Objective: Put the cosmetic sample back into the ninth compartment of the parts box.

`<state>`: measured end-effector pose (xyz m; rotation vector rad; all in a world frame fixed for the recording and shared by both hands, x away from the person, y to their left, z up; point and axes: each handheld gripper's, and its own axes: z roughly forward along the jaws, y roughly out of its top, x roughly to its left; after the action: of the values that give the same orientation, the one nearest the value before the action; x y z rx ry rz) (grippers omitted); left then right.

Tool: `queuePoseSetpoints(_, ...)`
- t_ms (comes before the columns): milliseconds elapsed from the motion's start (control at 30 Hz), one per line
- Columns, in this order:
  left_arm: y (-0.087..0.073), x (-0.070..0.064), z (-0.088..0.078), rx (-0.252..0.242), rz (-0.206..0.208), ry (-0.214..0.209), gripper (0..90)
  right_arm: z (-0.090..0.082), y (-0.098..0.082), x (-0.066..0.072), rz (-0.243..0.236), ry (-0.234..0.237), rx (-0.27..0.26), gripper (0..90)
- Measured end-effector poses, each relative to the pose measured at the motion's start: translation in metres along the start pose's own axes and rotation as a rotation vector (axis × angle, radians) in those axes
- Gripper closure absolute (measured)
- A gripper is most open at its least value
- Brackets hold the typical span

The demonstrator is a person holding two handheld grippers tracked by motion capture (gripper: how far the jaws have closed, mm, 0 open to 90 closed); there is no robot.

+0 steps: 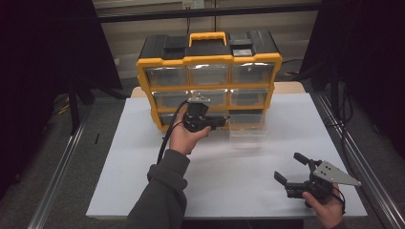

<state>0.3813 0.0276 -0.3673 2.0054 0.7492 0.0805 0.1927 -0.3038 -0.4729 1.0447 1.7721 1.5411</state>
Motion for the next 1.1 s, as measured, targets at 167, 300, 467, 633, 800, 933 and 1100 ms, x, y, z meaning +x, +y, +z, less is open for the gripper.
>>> queuePoseSetpoints(167, 0.003, -0.001, 0.001, -0.001, 0.007, -0.005, 81.2, 0.000, 0.000, 0.000, 0.002, 0.002, 0.003, 1.0)
queuePoseSetpoints(300, 0.006, -0.002, 0.003, -0.004, 0.013, -0.004, 81.2, 0.000, 0.000, 0.000, 0.000, 0.001, 0.002, 1.0)
queuePoseSetpoints(467, 0.009, -0.003, 0.005, -0.002, 0.017, -0.004, 81.2, 0.000, 0.000, 0.000, 0.001, 0.001, -0.001, 1.0)
queuePoseSetpoints(633, 0.011, -0.004, 0.008, -0.010, 0.019, -0.008, 81.2, 0.000, 0.000, 0.000, 0.003, 0.003, 0.001, 1.0)
queuePoseSetpoints(800, 0.014, -0.006, 0.011, -0.002, 0.029, -0.009, 81.2, 0.000, 0.000, 0.000, 0.002, 0.004, -0.001, 1.0)
queuePoseSetpoints(933, 0.015, -0.006, 0.015, -0.003, 0.026, -0.009, 81.2, 0.000, 0.000, 0.000, 0.007, 0.005, 0.003, 1.1)
queuePoseSetpoints(1100, 0.016, -0.007, 0.019, 0.009, 0.027, -0.006, 81.2, 0.000, 0.000, 0.000, 0.004, 0.005, -0.001, 1.1)
